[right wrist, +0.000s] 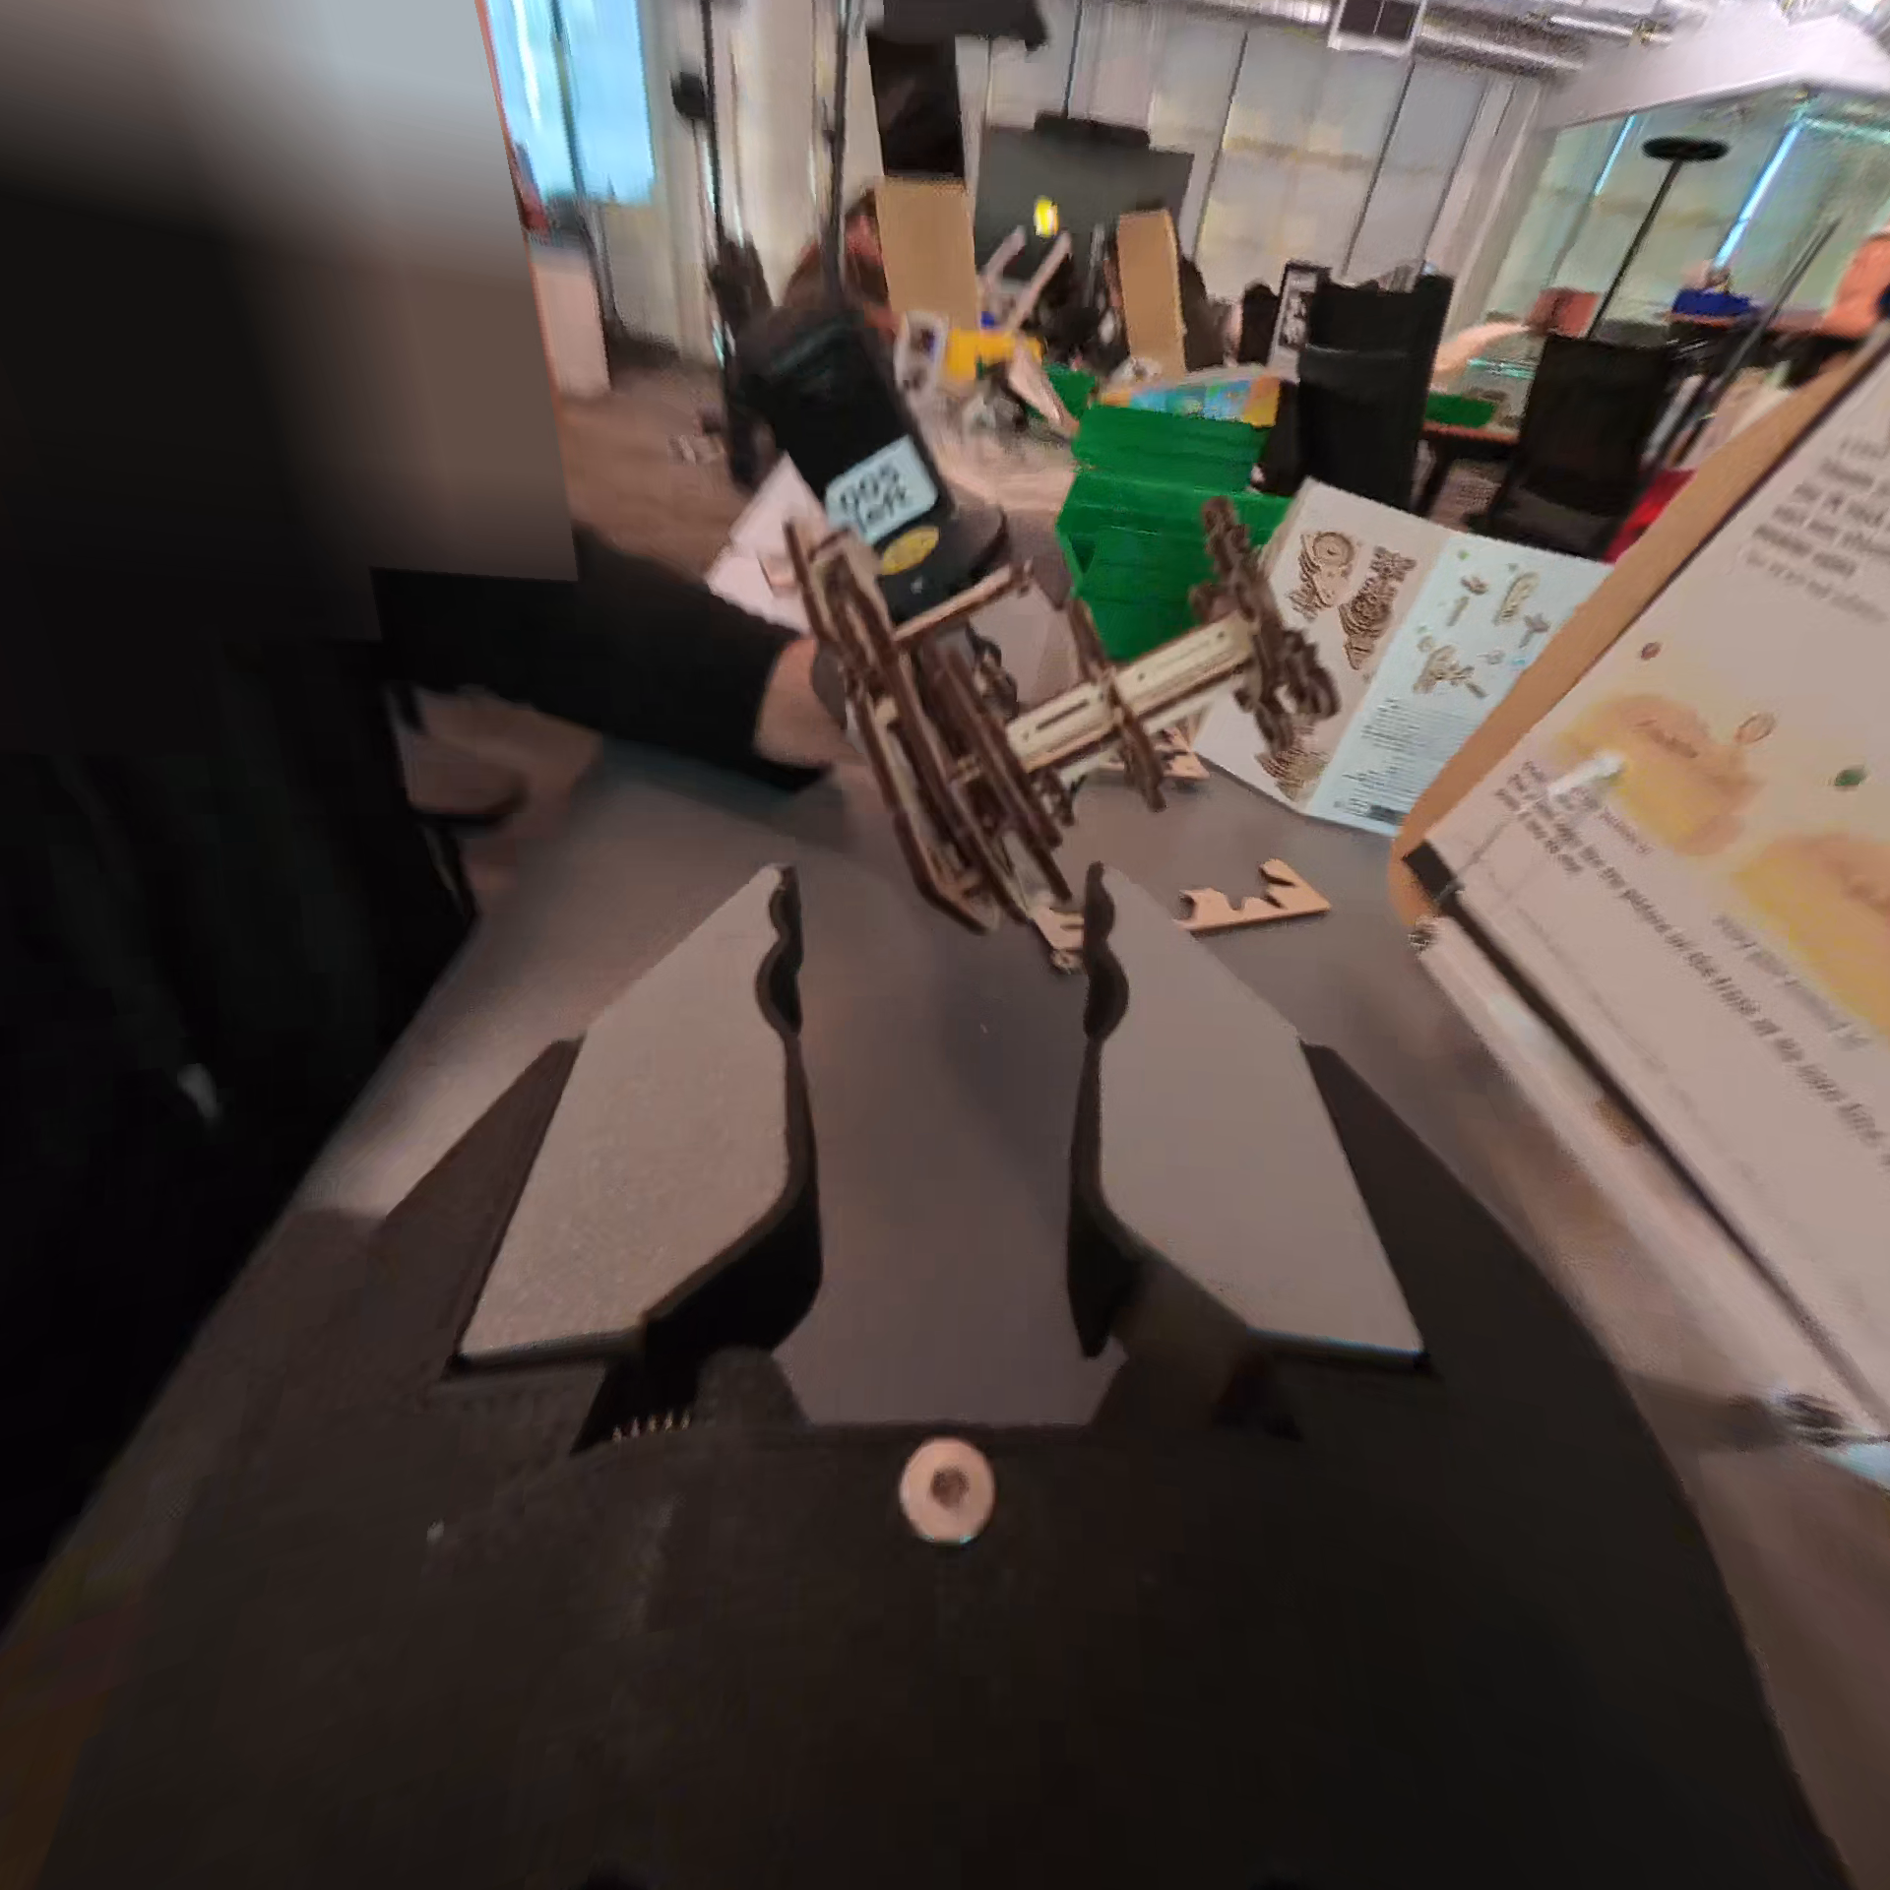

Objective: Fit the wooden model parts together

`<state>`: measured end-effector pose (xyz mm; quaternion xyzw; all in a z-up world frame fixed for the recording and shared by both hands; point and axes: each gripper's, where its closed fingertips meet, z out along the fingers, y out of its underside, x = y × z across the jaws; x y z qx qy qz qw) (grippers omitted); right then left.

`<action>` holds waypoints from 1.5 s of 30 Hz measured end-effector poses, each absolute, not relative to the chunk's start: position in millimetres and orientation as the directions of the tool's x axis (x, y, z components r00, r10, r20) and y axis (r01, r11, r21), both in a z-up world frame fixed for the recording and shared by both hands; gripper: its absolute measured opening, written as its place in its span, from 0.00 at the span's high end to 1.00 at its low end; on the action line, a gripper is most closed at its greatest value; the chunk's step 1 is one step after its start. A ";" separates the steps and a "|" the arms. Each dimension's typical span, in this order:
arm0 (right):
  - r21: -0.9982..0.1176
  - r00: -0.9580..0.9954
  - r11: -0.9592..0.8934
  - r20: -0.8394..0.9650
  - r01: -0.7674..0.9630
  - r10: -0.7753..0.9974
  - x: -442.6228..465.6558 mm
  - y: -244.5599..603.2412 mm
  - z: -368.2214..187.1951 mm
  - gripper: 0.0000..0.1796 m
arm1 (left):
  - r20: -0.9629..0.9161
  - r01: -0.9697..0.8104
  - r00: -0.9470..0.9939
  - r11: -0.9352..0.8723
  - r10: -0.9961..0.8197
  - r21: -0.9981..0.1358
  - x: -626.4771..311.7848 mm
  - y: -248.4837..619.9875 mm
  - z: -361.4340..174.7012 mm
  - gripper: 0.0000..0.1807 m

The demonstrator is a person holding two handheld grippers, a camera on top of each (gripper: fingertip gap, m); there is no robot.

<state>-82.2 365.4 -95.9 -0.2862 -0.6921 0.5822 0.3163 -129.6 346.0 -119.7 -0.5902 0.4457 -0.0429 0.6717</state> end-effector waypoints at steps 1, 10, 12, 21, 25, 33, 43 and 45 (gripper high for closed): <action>-0.969 -0.609 0.244 0.180 0.023 0.773 -82.9 363.1 -100.6 0.73 | -0.565 -0.456 0.583 0.340 -0.584 -0.822 -128.3 342.7 -116.9 0.83; -0.864 -0.555 0.501 0.443 -0.054 0.704 -83.5 331.1 -107.2 0.79 | -0.636 -0.439 0.454 0.464 -0.625 -0.769 -104.7 327.3 -118.9 0.84; -0.841 -0.532 0.537 0.487 -0.070 0.693 -83.0 329.2 -108.5 0.80 | -0.633 -0.436 0.441 0.465 -0.636 -0.771 -103.5 325.5 -118.9 0.84; -0.759 -0.471 0.651 0.574 0.001 0.670 -80.7 325.0 -109.1 0.87 | -0.586 -0.374 0.401 0.458 -0.704 -0.806 -99.3 315.8 -117.5 0.83; -0.738 -0.478 0.675 0.584 0.024 0.656 -80.7 322.3 -115.7 0.89 | -0.575 -0.380 0.375 0.445 -0.727 -0.811 -99.5 312.3 -123.4 0.82; -0.659 -0.338 0.749 0.722 -0.070 0.604 -90.1 326.6 -108.6 0.85 | -0.649 -0.436 0.389 0.490 -0.654 -0.755 -107.8 311.7 -101.4 0.84; -0.729 -0.379 0.680 0.608 0.083 0.698 -104.5 367.4 -144.0 0.73 | -0.724 -0.672 0.465 0.329 -0.510 -0.663 -139.8 341.5 -132.8 0.84; -0.739 -0.389 0.662 0.578 0.125 0.718 -107.9 376.0 -155.2 0.72 | -0.753 -0.735 0.467 0.270 -0.464 -0.622 -148.2 349.1 -139.9 0.85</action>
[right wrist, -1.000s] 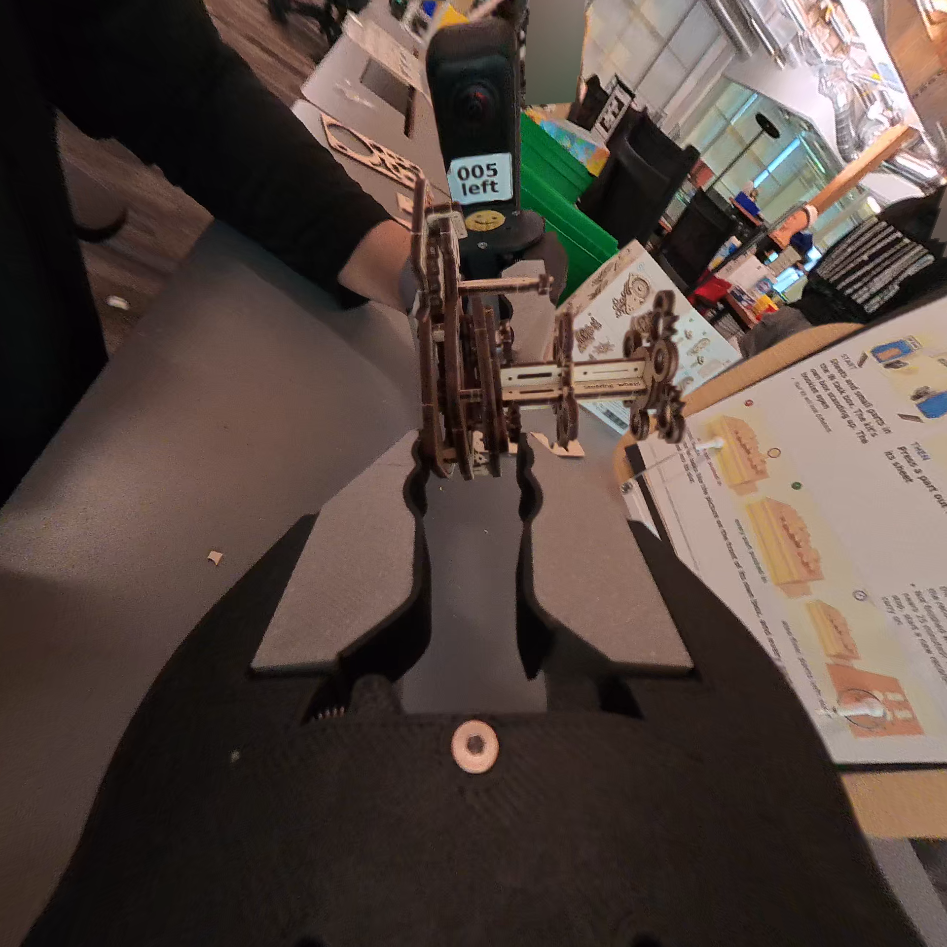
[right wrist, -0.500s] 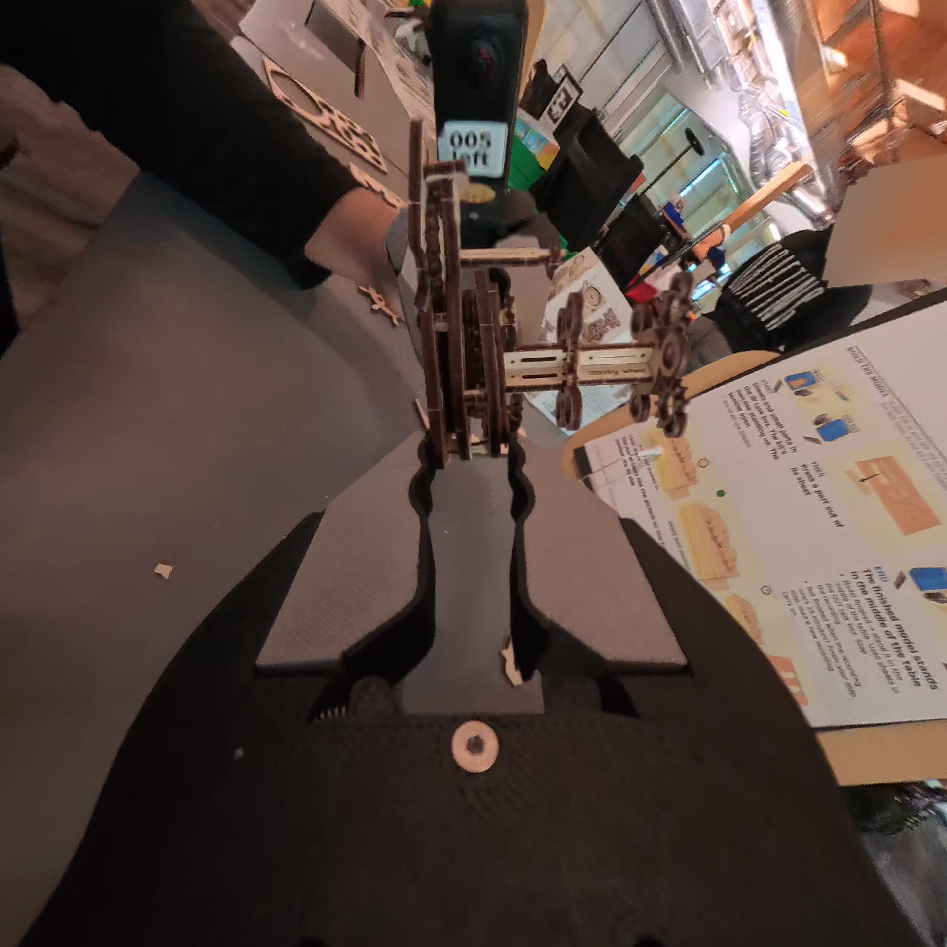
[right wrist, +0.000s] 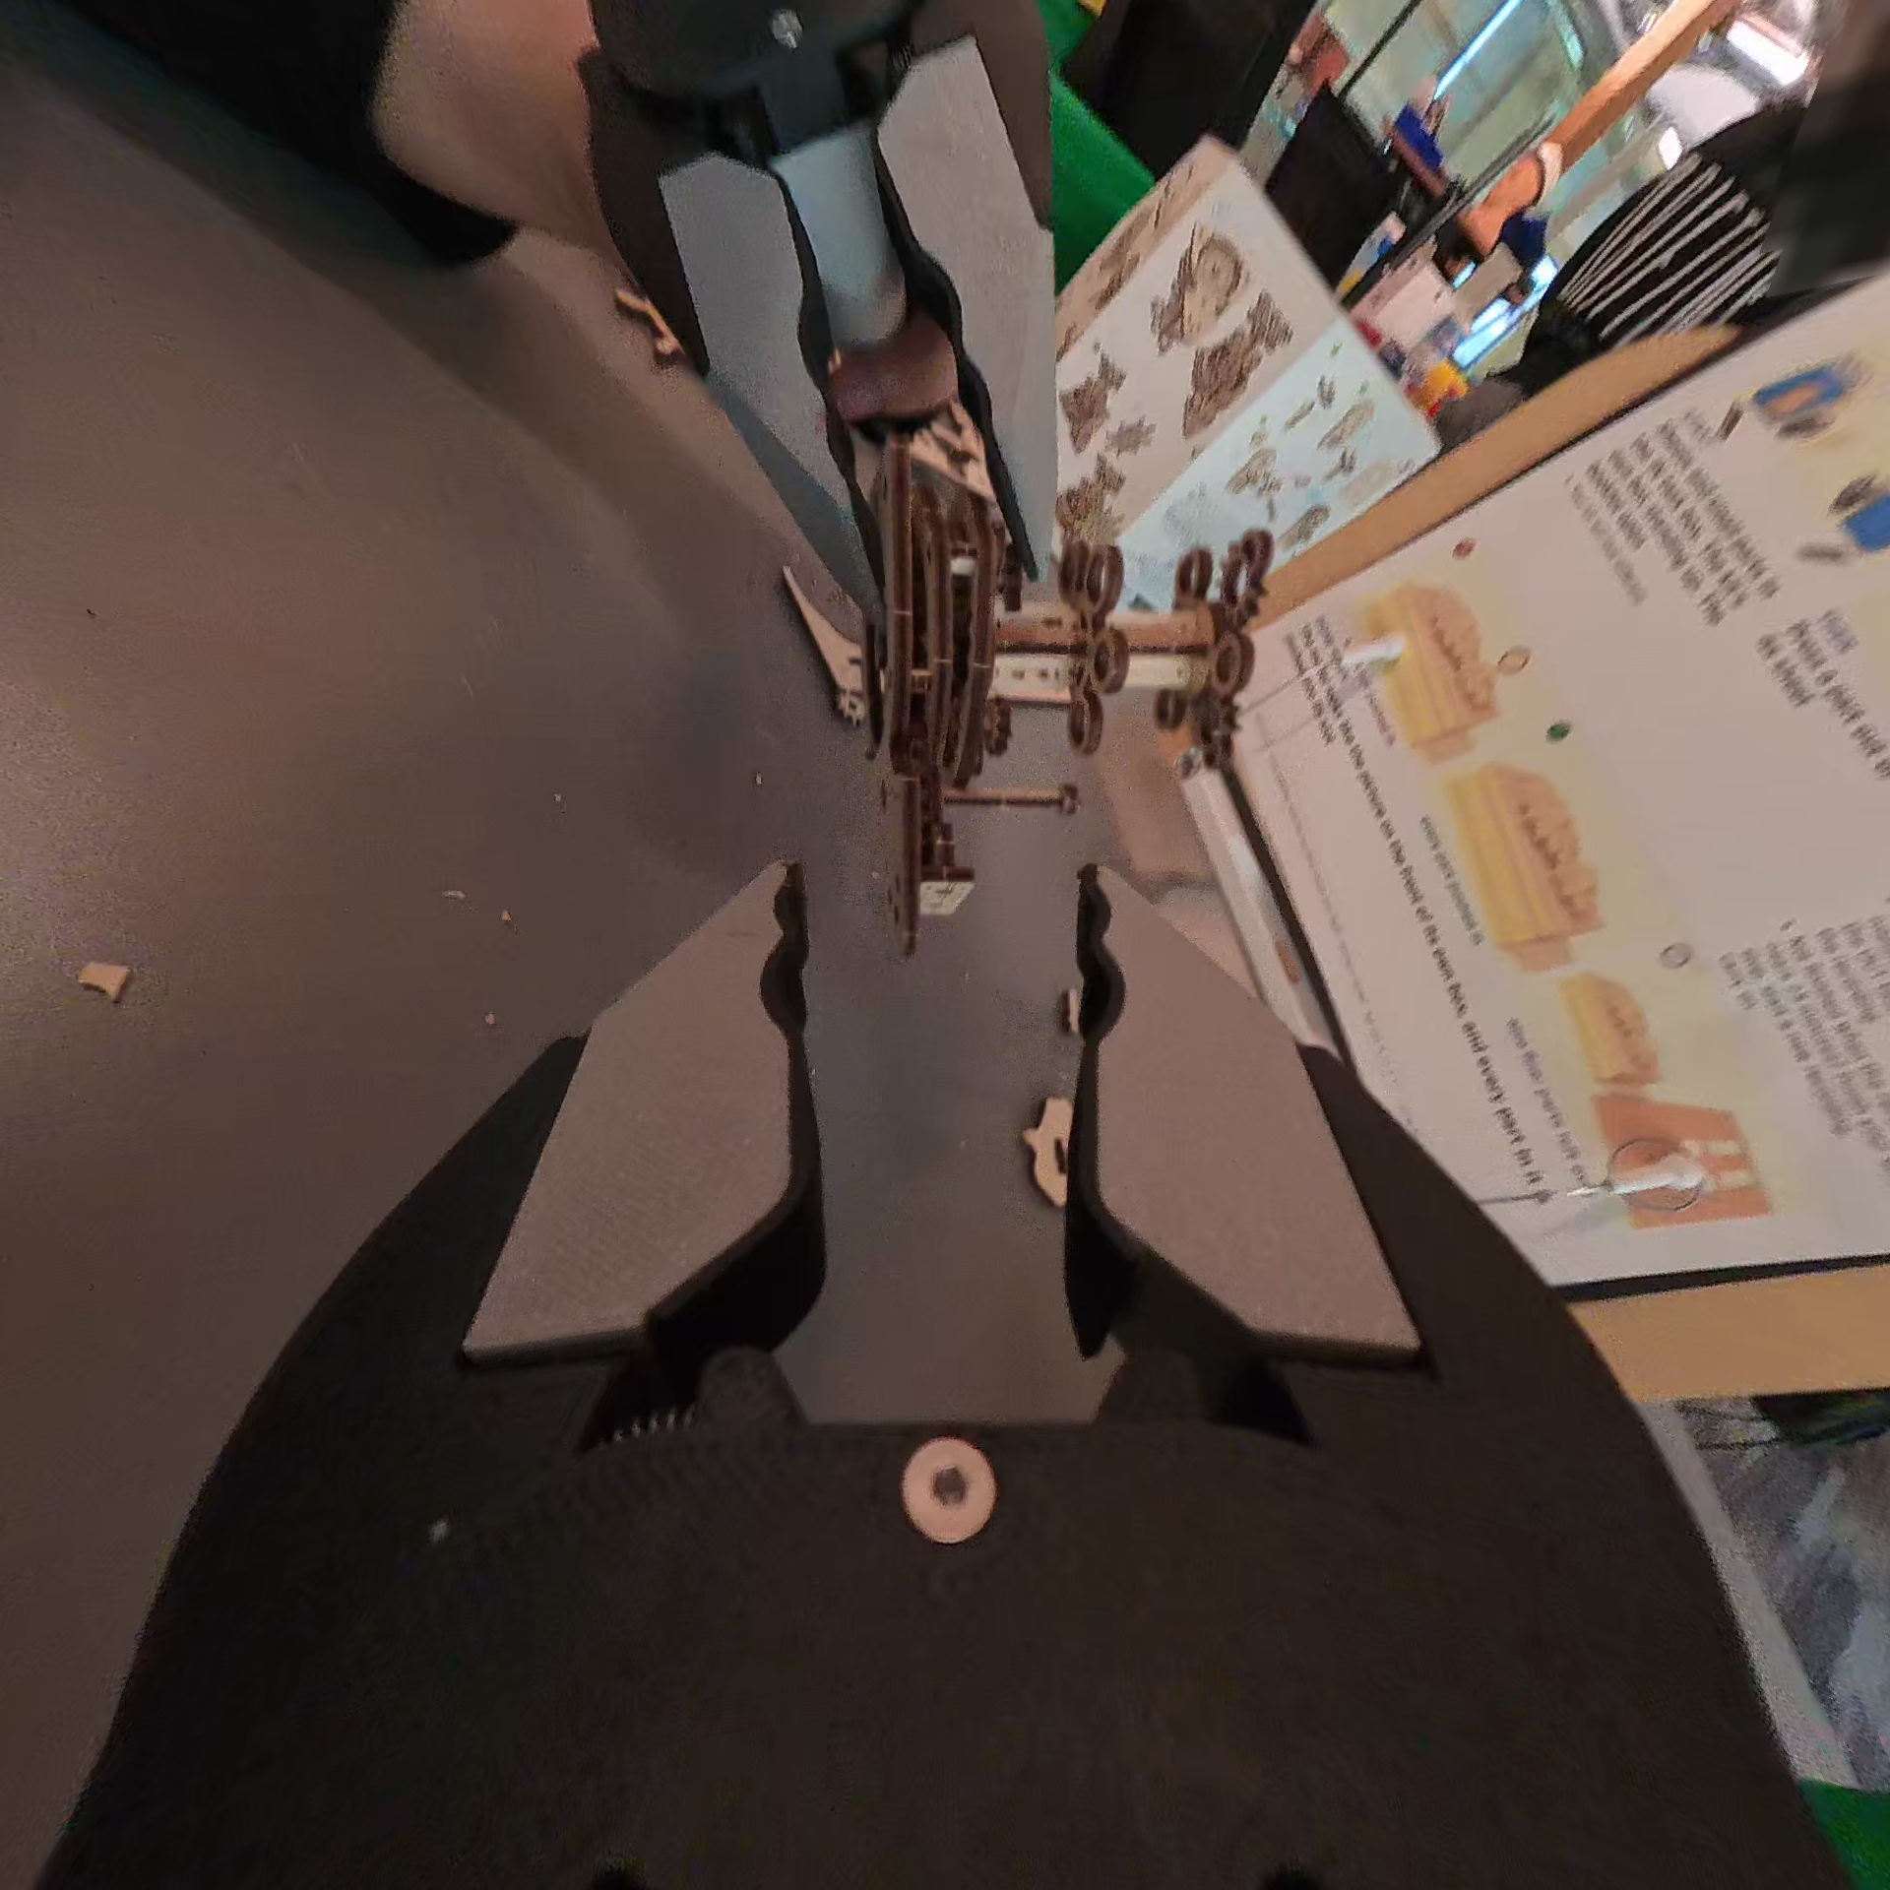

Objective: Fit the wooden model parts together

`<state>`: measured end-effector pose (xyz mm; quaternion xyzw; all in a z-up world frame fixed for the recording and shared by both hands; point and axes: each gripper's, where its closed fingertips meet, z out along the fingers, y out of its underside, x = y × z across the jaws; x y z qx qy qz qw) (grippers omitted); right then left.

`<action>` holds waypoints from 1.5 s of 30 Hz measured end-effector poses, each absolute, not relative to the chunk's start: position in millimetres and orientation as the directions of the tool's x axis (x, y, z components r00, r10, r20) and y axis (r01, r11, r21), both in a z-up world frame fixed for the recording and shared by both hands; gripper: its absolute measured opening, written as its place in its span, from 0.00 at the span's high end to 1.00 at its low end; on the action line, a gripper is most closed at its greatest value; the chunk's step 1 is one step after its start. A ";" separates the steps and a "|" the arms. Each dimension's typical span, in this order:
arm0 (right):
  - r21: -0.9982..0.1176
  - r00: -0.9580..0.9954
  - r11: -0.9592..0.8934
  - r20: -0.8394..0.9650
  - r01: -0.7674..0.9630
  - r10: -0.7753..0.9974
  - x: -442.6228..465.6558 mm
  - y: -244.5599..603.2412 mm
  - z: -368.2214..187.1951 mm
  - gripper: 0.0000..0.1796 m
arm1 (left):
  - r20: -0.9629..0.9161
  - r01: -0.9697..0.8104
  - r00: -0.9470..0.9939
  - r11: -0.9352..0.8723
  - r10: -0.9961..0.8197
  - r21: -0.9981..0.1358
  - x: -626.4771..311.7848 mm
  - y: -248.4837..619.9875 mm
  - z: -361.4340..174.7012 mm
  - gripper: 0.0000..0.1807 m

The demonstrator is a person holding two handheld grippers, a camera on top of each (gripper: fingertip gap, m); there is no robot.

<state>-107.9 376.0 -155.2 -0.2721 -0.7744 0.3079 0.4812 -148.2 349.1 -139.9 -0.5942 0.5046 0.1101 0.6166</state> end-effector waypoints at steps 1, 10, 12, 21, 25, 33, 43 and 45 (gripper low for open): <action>-0.745 -0.400 0.651 0.557 0.146 0.728 -109.3 379.1 -161.4 0.72 | -0.769 -0.767 0.452 0.243 -0.453 -0.594 -151.1 351.6 -144.8 0.85; -0.737 -0.467 0.614 0.453 0.283 0.759 -114.0 390.1 -199.7 0.73 | -0.899 -0.968 0.182 0.087 -0.397 -0.234 -166.8 357.9 -192.9 0.84; -0.737 -0.470 0.607 0.441 0.297 0.765 -113.6 391.8 -202.1 0.72 | -0.871 -0.961 0.228 0.042 -0.436 -0.272 -169.3 355.0 -199.4 0.82; -0.765 -0.487 0.559 0.373 0.320 0.789 -113.0 391.7 -206.5 0.73 | -0.789 -0.947 0.267 0.001 -0.553 -0.321 -155.5 322.7 -221.8 0.78; -0.782 -0.464 0.526 0.350 0.333 0.814 -112.8 399.4 -203.1 0.72 | -0.692 -0.882 0.305 0.080 -0.654 -0.464 -128.1 282.5 -217.3 0.73; -0.920 -0.365 0.273 0.161 0.281 0.917 -118.6 413.0 -164.9 0.63 | -0.409 -0.482 0.740 0.004 -0.534 -0.876 -183.7 257.1 -127.5 0.72; -0.990 -0.473 -0.113 -0.141 0.086 0.870 -108.5 403.2 -97.5 0.60 | 0.026 -0.048 0.775 -0.099 -0.632 -0.994 -232.0 258.8 -79.6 0.69; -0.972 -0.488 -0.079 -0.180 0.220 0.854 -113.0 394.8 -126.7 0.56 | -0.027 -0.208 0.775 -0.215 -0.631 -0.954 -227.5 268.5 -127.9 0.69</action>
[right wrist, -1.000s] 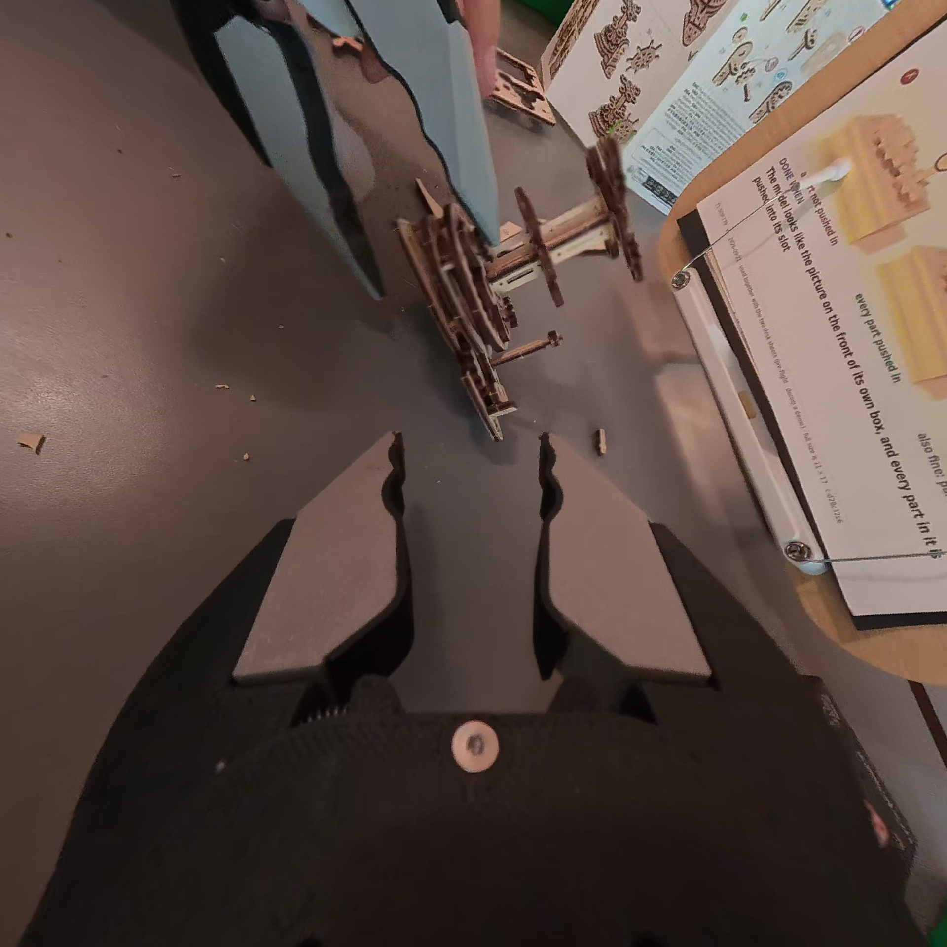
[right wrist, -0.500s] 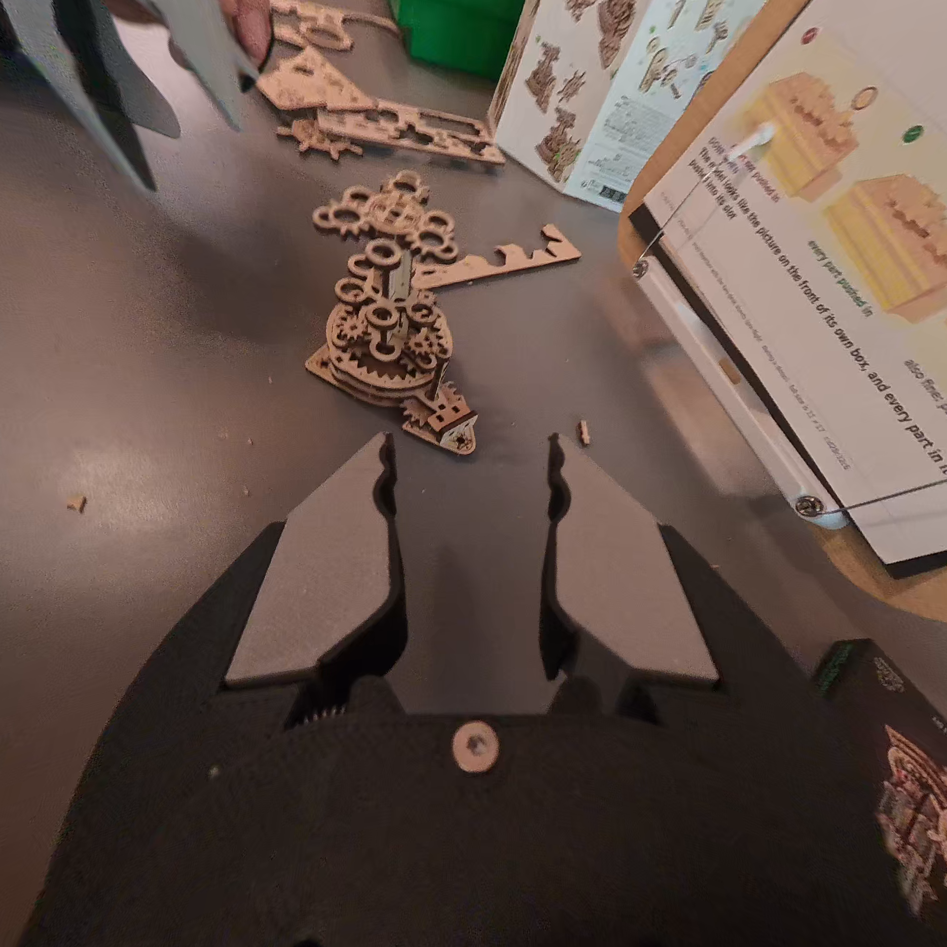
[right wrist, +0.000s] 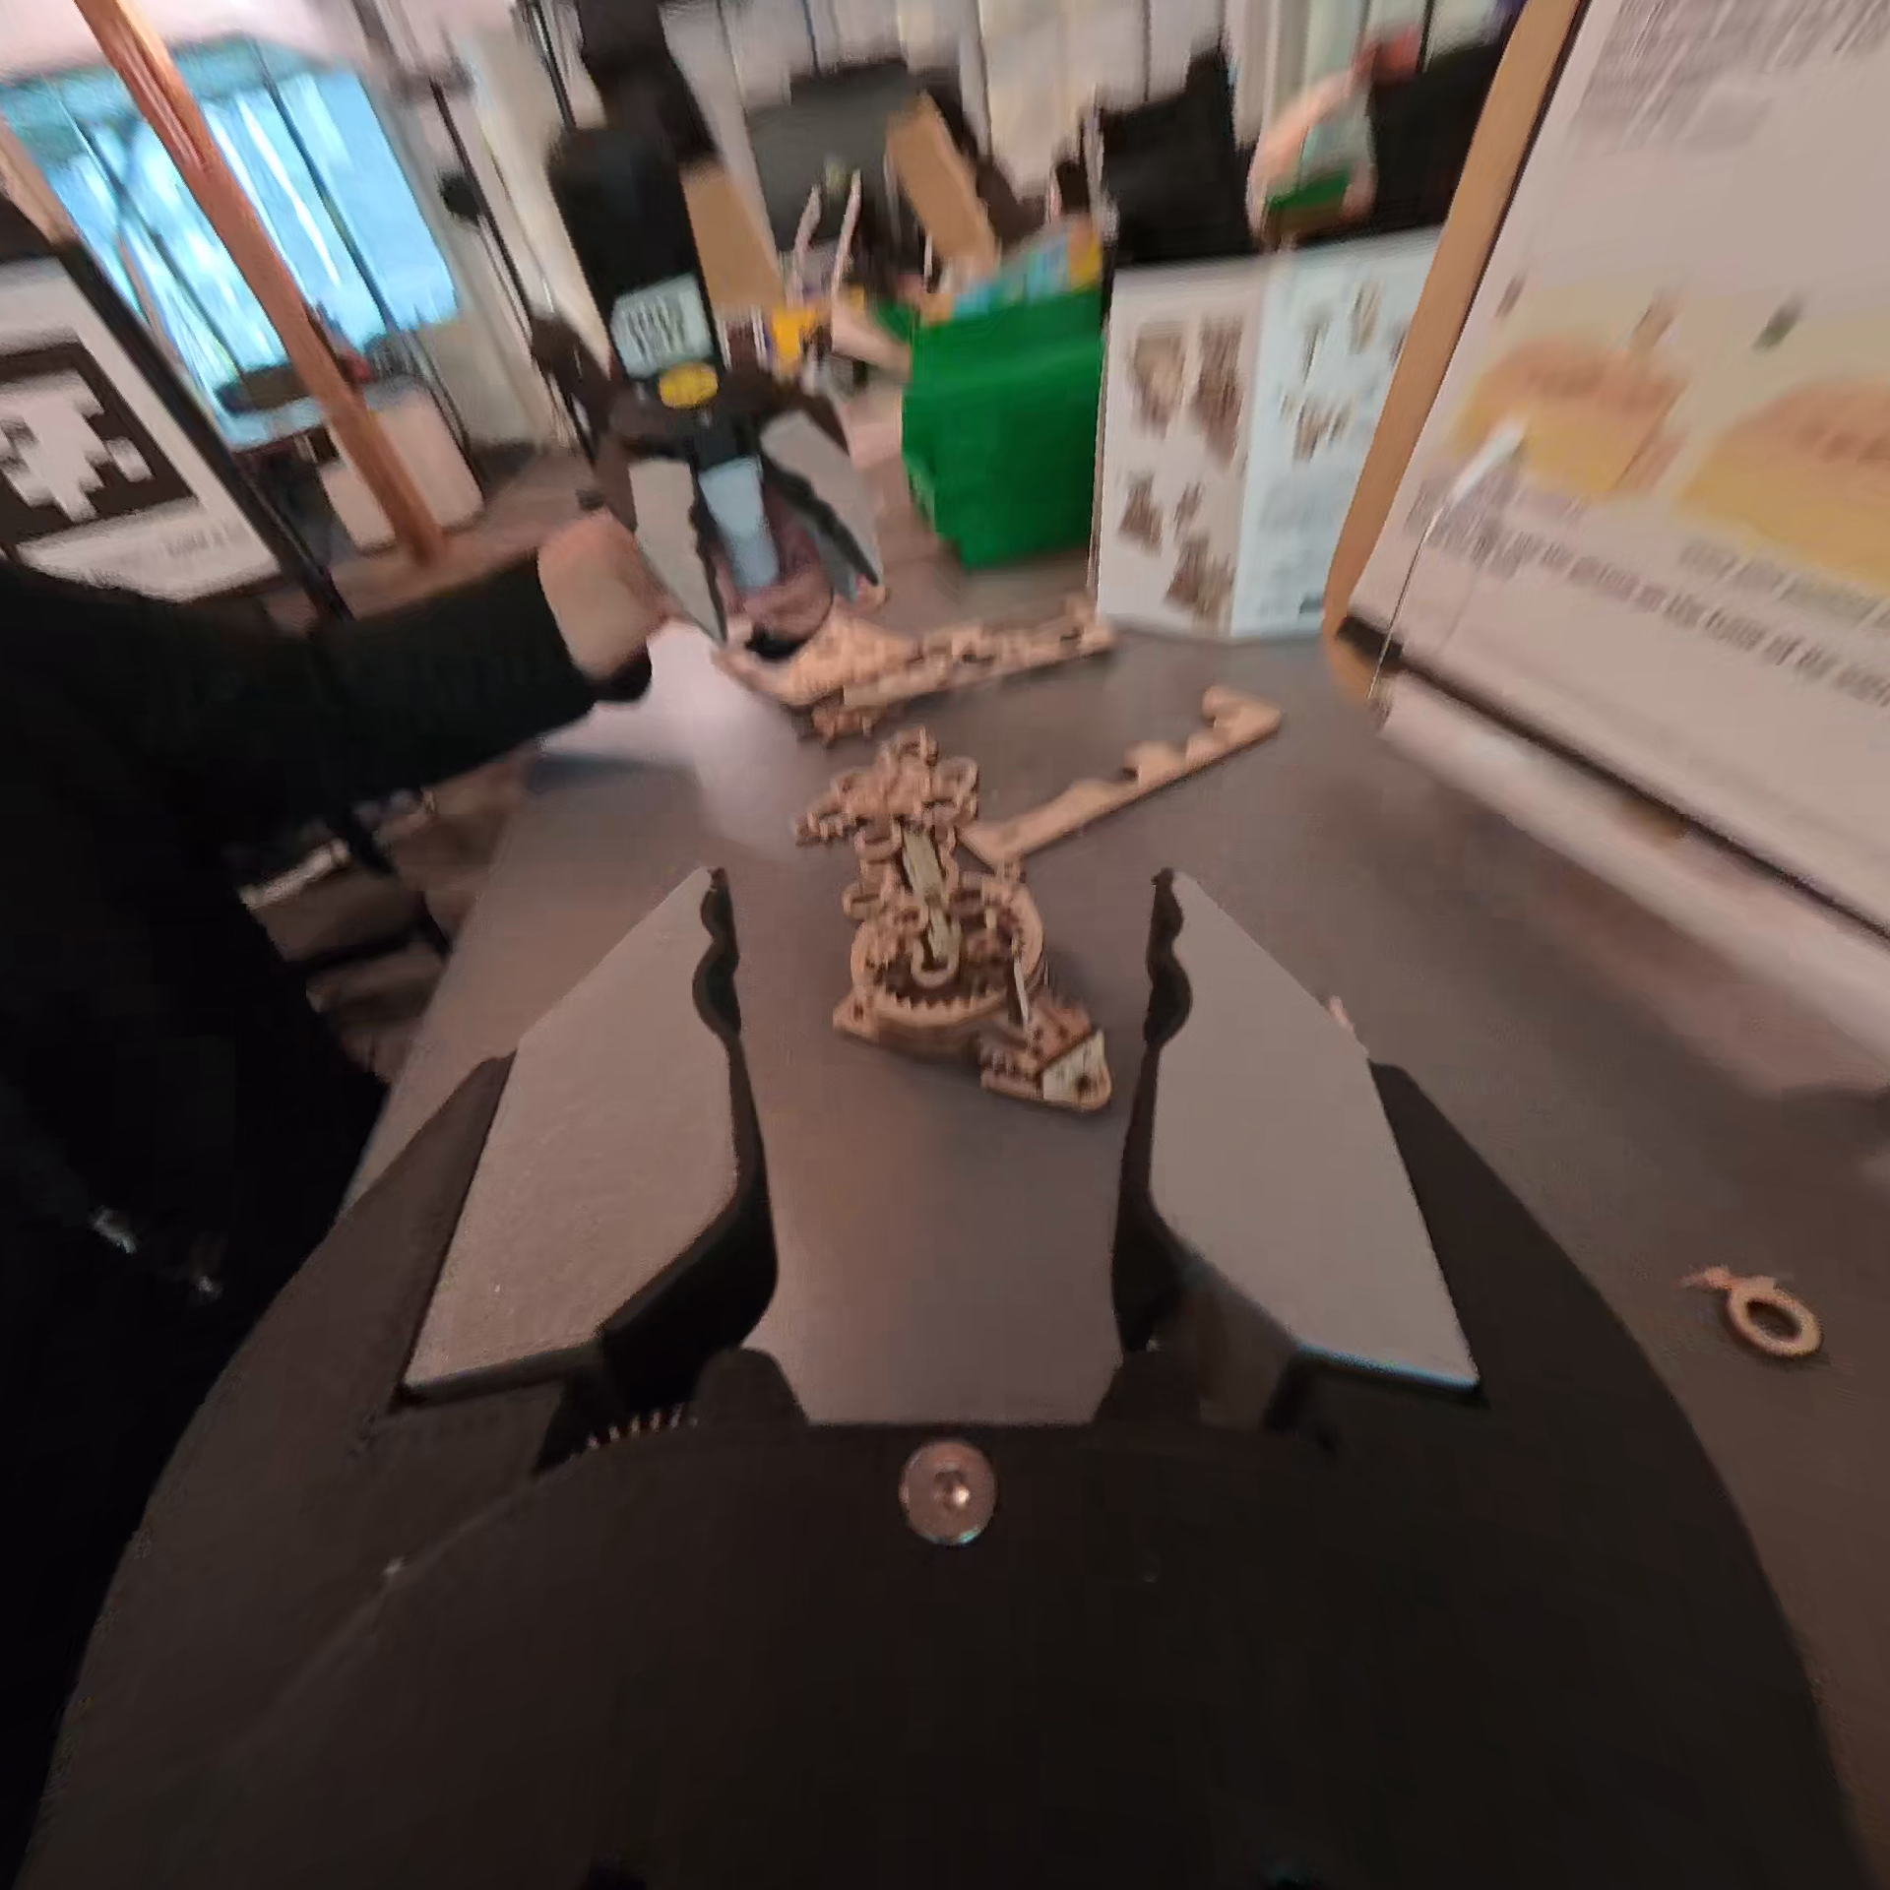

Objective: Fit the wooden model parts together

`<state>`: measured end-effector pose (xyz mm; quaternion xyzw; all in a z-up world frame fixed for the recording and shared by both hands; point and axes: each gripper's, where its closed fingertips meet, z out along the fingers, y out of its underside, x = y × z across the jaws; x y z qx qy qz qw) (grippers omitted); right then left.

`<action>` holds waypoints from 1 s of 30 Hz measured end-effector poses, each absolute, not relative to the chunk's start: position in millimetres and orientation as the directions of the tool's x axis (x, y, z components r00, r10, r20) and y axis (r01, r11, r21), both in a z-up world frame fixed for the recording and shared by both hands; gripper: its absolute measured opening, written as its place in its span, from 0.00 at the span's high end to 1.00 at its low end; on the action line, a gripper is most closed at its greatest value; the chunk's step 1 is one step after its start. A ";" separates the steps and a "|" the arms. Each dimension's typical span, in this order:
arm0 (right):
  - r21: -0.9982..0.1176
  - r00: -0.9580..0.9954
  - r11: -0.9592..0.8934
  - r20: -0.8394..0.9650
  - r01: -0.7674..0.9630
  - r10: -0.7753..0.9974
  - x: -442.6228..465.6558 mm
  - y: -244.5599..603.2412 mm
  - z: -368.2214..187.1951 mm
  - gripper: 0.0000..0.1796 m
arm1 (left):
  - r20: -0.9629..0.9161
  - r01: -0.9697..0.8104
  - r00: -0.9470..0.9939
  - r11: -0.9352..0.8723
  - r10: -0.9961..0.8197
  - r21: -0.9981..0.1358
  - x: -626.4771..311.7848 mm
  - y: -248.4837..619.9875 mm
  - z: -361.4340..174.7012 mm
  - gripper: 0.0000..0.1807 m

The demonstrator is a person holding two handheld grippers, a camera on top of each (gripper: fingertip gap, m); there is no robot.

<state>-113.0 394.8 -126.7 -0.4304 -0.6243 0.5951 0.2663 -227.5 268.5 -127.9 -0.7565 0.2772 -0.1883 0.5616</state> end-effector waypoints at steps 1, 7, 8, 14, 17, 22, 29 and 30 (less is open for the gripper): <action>-0.960 -0.485 -0.039 -0.174 0.276 0.857 -115.4 391.6 -142.4 0.56 | -0.064 -0.282 0.765 -0.243 -0.641 -0.928 -224.8 271.4 -148.9 0.71; -0.864 -0.490 0.207 -0.052 0.459 0.870 -129.6 378.3 -207.2 0.56 | -0.150 -0.416 0.706 -0.234 -0.692 -0.879 -206.0 273.4 -193.1 0.81; -0.850 -0.493 0.242 -0.024 0.469 0.870 -131.0 377.4 -211.8 0.56 | -0.163 -0.413 0.722 -0.230 -0.672 -0.881 -207.8 273.9 -192.3 0.82; -0.844 -0.496 0.302 0.049 0.443 0.867 -146.2 376.1 -214.7 0.56 | -0.055 -0.279 0.801 -0.290 -0.597 -0.916 -220.6 276.0 -190.7 0.85; -0.846 -0.518 0.332 0.079 0.417 0.852 -149.4 374.3 -214.7 0.56 | 0.040 -0.216 0.798 -0.348 -0.601 -0.912 -218.6 277.4 -195.1 0.85; -0.836 -0.534 0.361 0.099 0.414 0.840 -149.9 375.8 -218.4 0.57 | -0.025 -0.263 0.795 -0.307 -0.606 -0.915 -220.6 282.6 -194.6 0.84; -0.807 -0.521 0.393 0.127 0.441 0.844 -151.7 377.0 -226.5 0.59 | -0.032 -0.306 0.780 -0.336 -0.625 -0.891 -205.5 279.4 -201.5 0.82; -0.797 -0.523 0.409 0.141 0.444 0.841 -152.0 375.5 -228.5 0.59 | -0.047 -0.320 0.776 -0.328 -0.629 -0.889 -203.2 278.3 -200.6 0.82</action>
